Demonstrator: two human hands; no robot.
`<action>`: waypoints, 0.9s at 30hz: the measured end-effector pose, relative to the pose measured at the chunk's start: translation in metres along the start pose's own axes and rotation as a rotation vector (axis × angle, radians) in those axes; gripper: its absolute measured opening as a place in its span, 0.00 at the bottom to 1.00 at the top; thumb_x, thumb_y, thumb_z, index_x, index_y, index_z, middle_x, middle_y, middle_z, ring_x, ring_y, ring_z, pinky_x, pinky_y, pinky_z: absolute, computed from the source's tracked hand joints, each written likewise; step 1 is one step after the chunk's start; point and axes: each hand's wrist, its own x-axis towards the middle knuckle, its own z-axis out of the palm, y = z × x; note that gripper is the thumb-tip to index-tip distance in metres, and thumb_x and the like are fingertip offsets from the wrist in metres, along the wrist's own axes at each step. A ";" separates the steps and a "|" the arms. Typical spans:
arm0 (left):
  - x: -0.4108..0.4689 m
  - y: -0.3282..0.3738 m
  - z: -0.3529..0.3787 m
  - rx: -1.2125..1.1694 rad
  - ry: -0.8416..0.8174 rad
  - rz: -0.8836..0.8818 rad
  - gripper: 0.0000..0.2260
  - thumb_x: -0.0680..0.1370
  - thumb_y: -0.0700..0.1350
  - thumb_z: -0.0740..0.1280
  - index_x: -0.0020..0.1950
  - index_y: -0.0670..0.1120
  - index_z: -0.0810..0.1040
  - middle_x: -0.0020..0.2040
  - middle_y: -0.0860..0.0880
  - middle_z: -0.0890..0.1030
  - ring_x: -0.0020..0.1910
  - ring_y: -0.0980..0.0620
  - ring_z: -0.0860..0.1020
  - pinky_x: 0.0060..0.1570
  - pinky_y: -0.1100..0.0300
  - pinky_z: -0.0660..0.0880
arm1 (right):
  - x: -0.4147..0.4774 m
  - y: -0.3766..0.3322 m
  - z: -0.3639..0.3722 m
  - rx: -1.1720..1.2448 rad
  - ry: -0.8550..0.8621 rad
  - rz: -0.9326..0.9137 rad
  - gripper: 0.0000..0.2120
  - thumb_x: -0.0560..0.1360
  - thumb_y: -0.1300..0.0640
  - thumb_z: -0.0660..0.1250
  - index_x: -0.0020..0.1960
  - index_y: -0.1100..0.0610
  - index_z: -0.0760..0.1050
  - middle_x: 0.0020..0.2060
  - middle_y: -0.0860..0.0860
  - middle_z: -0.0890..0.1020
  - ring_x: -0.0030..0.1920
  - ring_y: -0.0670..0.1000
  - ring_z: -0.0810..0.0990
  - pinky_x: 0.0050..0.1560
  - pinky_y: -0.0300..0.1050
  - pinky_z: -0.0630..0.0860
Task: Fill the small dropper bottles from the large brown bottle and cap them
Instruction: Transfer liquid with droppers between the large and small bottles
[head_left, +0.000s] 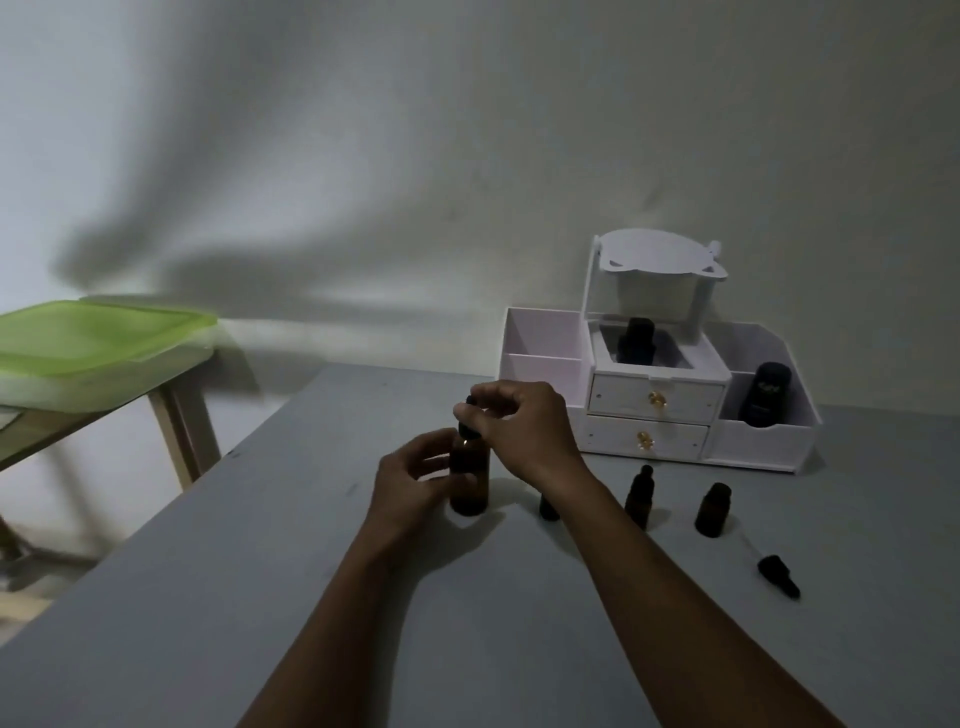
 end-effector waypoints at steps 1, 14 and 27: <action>-0.001 -0.001 0.001 -0.001 0.002 -0.009 0.19 0.67 0.44 0.77 0.54 0.61 0.81 0.51 0.59 0.84 0.51 0.59 0.82 0.49 0.60 0.78 | 0.001 0.001 0.004 0.002 -0.006 0.013 0.16 0.74 0.52 0.74 0.59 0.56 0.82 0.54 0.50 0.85 0.49 0.44 0.82 0.51 0.34 0.76; 0.001 -0.010 -0.005 0.029 -0.014 -0.016 0.19 0.68 0.44 0.78 0.58 0.54 0.83 0.51 0.55 0.85 0.49 0.57 0.83 0.52 0.58 0.79 | 0.007 0.008 0.022 0.005 0.120 -0.077 0.04 0.73 0.58 0.75 0.45 0.59 0.86 0.39 0.52 0.87 0.34 0.38 0.80 0.41 0.28 0.75; -0.007 -0.005 -0.008 -0.050 -0.005 -0.064 0.18 0.68 0.39 0.77 0.54 0.56 0.83 0.47 0.58 0.85 0.49 0.58 0.83 0.48 0.62 0.78 | 0.025 -0.024 -0.007 0.109 0.121 -0.164 0.07 0.74 0.54 0.73 0.48 0.57 0.85 0.39 0.49 0.87 0.39 0.43 0.85 0.46 0.33 0.80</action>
